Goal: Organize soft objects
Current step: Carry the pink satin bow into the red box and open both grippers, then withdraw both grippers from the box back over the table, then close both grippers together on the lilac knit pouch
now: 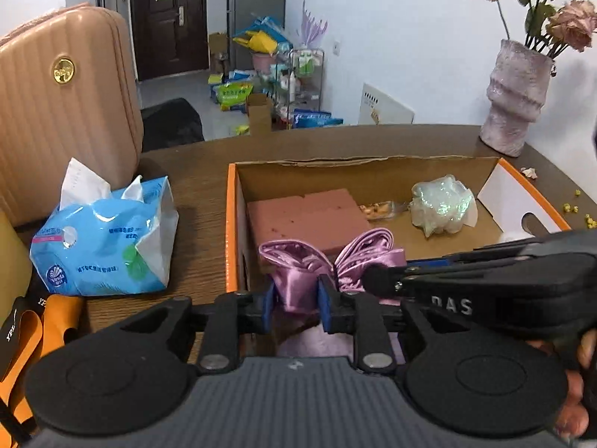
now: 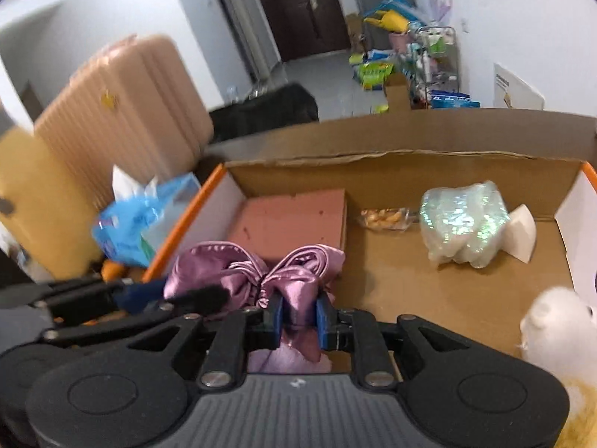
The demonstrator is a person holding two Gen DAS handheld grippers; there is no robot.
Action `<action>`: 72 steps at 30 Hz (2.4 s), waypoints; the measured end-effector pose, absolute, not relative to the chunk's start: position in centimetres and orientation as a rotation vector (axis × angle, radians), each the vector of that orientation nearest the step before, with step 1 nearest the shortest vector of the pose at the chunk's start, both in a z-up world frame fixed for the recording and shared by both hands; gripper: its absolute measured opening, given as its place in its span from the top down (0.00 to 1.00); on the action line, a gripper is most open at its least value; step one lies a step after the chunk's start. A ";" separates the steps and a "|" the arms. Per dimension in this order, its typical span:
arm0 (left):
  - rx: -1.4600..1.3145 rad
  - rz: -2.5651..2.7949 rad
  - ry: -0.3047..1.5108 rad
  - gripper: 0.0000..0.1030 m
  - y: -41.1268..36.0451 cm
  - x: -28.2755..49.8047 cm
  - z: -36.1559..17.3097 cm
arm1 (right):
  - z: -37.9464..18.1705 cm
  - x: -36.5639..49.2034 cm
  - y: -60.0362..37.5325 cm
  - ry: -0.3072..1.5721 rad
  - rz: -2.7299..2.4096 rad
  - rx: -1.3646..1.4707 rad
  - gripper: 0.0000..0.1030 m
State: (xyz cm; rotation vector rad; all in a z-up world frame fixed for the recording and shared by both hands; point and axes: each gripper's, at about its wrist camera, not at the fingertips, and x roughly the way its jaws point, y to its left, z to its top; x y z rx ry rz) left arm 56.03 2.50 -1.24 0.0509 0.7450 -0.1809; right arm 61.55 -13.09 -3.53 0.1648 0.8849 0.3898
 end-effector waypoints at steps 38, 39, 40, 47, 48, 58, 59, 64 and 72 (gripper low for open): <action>0.025 -0.110 0.314 0.21 4.1 26.5 10.0 | 10.0 31.1 -29.3 0.341 0.176 0.005 0.31; 0.022 -0.116 0.305 0.19 3.9 24.9 9.1 | 9.3 29.6 -29.2 0.319 0.182 0.003 0.27; 0.029 -0.117 0.297 0.18 3.7 23.6 8.4 | 8.4 27.9 -28.9 0.305 0.186 -0.005 0.26; -0.065 -0.120 0.408 0.12 3.0 15.1 2.9 | 2.8 18.4 -27.5 0.359 0.202 0.037 0.22; -0.050 -0.133 0.428 0.12 2.7 14.2 2.3 | 2.0 17.2 -27.5 0.372 0.215 0.068 0.22; -0.065 -0.091 0.444 0.12 3.6 14.7 2.1 | 0.7 14.1 -27.6 0.376 0.262 0.136 0.22; -0.075 -0.091 0.445 0.12 3.8 14.9 2.0 | 0.7 14.4 -27.4 0.378 0.272 0.145 0.22; -0.077 -0.071 0.466 0.12 5.0 18.8 1.2 | -0.1 17.8 -24.6 0.450 0.401 0.139 0.30; -0.132 -0.098 0.538 0.13 9.2 31.6 -0.6 | -1.0 30.7 -17.3 0.556 0.509 0.150 0.42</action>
